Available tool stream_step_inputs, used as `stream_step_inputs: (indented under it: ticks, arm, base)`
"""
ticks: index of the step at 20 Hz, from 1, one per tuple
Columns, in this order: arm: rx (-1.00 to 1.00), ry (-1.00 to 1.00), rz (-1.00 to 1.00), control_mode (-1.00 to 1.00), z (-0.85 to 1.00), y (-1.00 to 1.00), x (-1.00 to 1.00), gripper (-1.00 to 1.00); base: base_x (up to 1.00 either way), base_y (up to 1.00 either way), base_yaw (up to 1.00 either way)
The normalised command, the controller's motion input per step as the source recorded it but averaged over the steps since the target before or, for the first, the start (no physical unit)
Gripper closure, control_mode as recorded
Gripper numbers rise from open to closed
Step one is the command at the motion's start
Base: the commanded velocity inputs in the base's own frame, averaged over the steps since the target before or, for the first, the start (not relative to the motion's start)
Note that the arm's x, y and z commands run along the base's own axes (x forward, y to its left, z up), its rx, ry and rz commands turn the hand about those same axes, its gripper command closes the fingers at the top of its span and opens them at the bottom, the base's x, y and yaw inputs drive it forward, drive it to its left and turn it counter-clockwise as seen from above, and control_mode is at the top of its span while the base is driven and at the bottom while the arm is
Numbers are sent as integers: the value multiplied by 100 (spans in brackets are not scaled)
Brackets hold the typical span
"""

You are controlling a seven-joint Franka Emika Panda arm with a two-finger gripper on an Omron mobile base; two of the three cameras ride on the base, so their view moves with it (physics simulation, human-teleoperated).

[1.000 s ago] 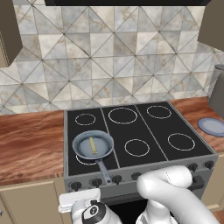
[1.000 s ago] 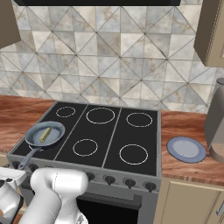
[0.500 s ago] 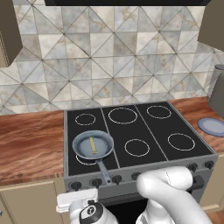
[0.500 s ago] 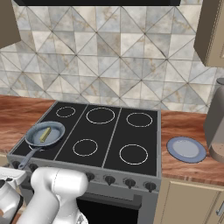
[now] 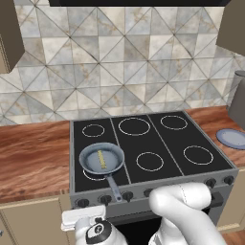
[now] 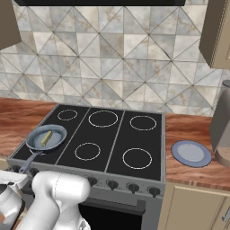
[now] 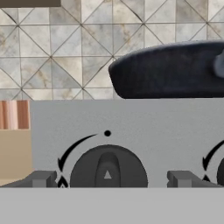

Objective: Pick up the butter stick and place it in the pan. Then turn on the burner for the pan.

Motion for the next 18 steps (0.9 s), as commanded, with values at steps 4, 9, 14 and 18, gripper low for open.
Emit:
stream_step_inputs:
  ticks: [4, 9, 14, 18]
  arm:
    - [0, 0, 0, -100, 0, 9, 11, -100]
    - [0, 0, 0, -100, 0, 10, 7, 100]
    - [0, 0, 0, -100, 0, 0, 0, 100]
    - [0, 0, 0, -100, 0, 0, 0, 100]
  base:
    - [0, 0, 0]
    - [0, 0, 0]
    - [0, 0, 0]
    - [0, 0, 0]
